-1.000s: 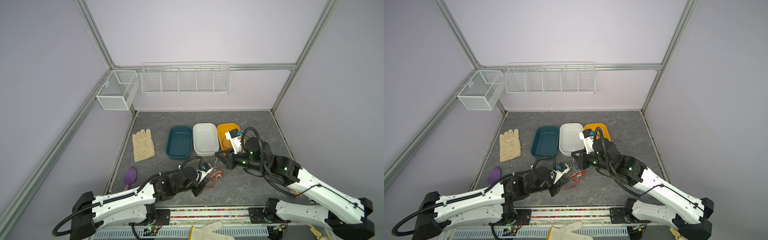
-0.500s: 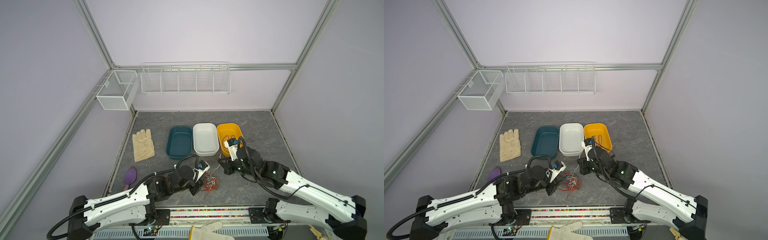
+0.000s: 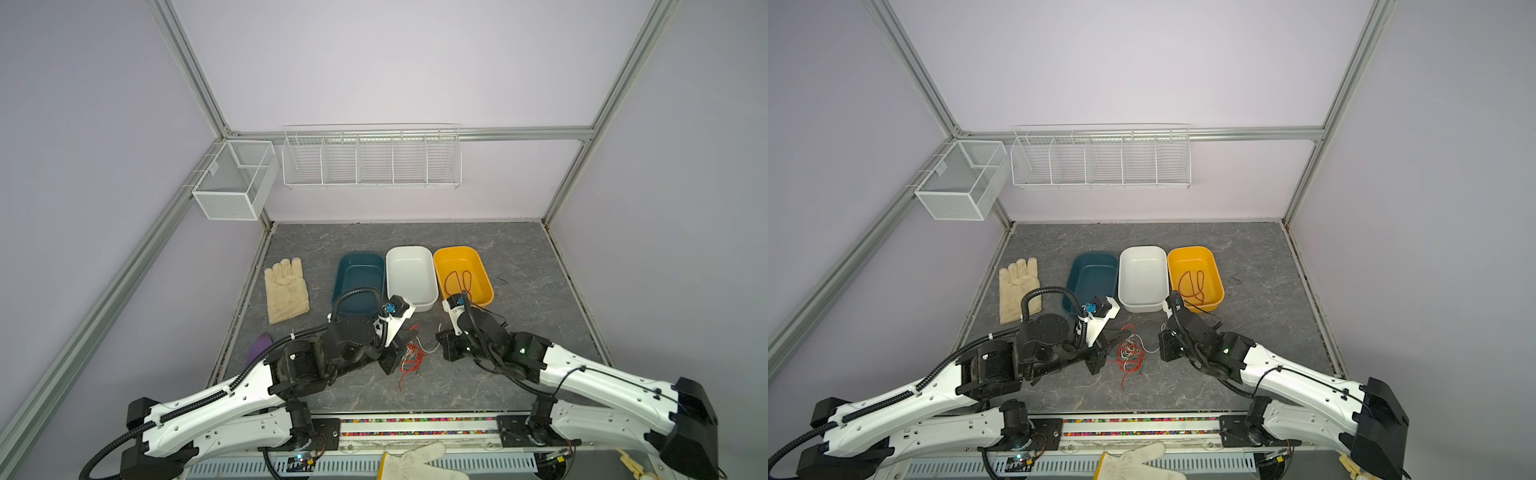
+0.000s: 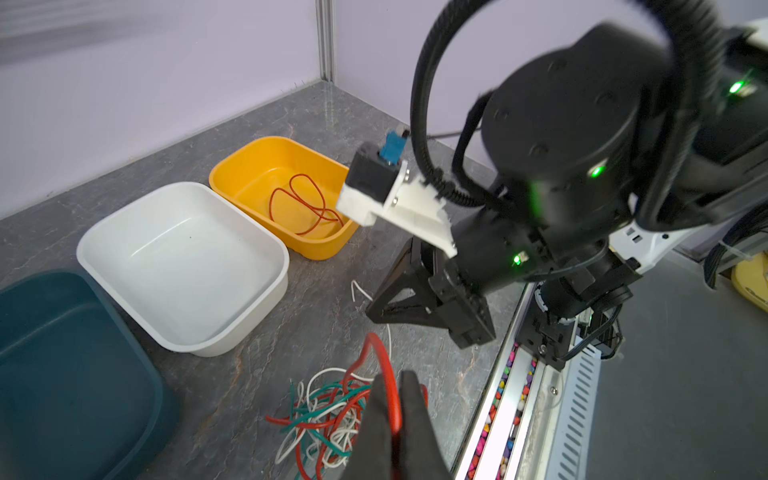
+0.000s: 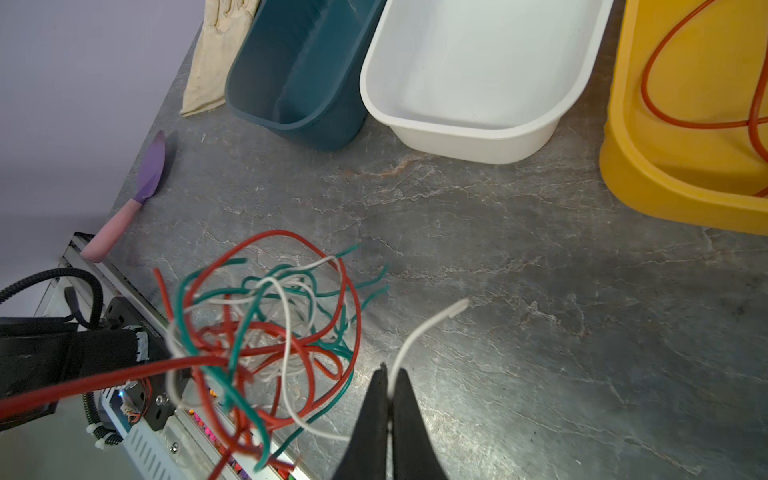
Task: Untangle the cables
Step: 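Pull the red wire from the pile with the left gripper while the right holds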
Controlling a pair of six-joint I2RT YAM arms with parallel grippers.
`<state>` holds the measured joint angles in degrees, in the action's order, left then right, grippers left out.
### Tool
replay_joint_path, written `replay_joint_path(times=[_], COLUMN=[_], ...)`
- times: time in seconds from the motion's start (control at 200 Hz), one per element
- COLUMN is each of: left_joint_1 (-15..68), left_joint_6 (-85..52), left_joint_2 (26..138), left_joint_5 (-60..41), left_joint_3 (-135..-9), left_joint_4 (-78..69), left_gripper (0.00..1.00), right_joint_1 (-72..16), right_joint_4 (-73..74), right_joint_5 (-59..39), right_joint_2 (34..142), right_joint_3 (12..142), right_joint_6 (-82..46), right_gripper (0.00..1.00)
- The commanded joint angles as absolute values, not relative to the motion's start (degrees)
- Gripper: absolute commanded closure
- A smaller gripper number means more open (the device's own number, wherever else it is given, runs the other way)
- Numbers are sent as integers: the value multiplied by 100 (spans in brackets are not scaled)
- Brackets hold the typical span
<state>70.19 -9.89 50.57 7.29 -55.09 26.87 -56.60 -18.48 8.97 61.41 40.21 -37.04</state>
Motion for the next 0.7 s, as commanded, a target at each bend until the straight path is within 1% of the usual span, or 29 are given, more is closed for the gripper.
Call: replay_joint_path(times=[0.0, 0.065, 0.115, 0.22, 0.315, 0.41, 0.46, 0.505, 0.695], left_joint_1=[7049, 7049, 7049, 7049, 7049, 7049, 7048, 7040, 7031], left_joint_6=[-1036, -1037, -1051, -1065, -1055, -1067, -1070, -1067, -1051], left_joint_2=[4991, 4927, 4884, 4839, 4870, 4912, 4922, 4950, 4989], left_joint_5=[925, 938, 944, 1002, 1009, 1043, 1091, 1154, 1058], left_joint_3=[-5873, -5927, -5942, -5926, -5911, -5881, -5858, -5849, -5845], left_joint_4=[2731, 2642, 2570, 2505, 2526, 2538, 2536, 2540, 2523], left_gripper=[100, 100, 100, 100, 100, 100, 100, 100, 100], right_joint_1=[-5634, -5638, -5641, -5642, -5638, -5654, -5657, -5661, -5672], right_joint_4=[-1408, -1224, -1150, -1046, -1139, -1084, -1025, -966, -549], right_joint_5=[769, 616, 531, 442, 520, 466, 402, 332, -149], right_joint_2=[6308, 6343, 6333, 6182, 5986, 5759, 5655, 5570, 5291], right_joint_3=[3843, 3767, 3756, 3704, 3688, 3602, 3537, 3472, 3193], right_joint_6=[-3819, -3797, -3754, -3679, -3637, -3547, -3524, -3507, -3398], right_gripper=[93, 90, 84, 66, 43, 30, 27, 26, 26])
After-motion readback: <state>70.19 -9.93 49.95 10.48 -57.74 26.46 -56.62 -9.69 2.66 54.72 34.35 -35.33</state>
